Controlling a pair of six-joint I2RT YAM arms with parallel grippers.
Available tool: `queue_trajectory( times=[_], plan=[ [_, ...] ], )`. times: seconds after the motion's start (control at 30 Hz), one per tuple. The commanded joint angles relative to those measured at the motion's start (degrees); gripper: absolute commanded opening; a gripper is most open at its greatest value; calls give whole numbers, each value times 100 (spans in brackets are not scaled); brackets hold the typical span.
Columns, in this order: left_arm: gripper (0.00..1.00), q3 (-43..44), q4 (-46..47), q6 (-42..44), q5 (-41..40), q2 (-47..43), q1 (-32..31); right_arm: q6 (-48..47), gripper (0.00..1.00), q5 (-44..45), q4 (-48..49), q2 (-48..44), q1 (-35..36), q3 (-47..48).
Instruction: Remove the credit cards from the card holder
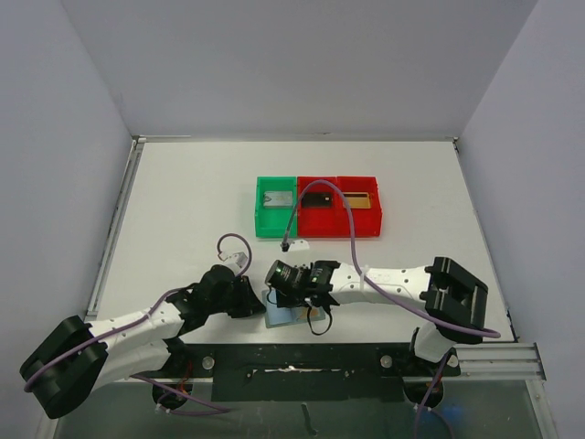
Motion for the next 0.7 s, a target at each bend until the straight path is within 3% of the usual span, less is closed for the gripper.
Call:
queue_trajectory(
  times=[0.0, 0.23, 0.67],
  plan=[
    [8, 191, -157, 163, 30, 41, -40, -235, 46, -587, 1024, -336, -98, -219],
    [9, 313, -287, 119, -12, -14, -40, -335, 48, -1267, 1910, -360, -256, -533],
    [29, 726, -1756, -223, -543, -1197, -49, -142, 59, -1411, 3121, -1517, -847, -1831]
  ],
)
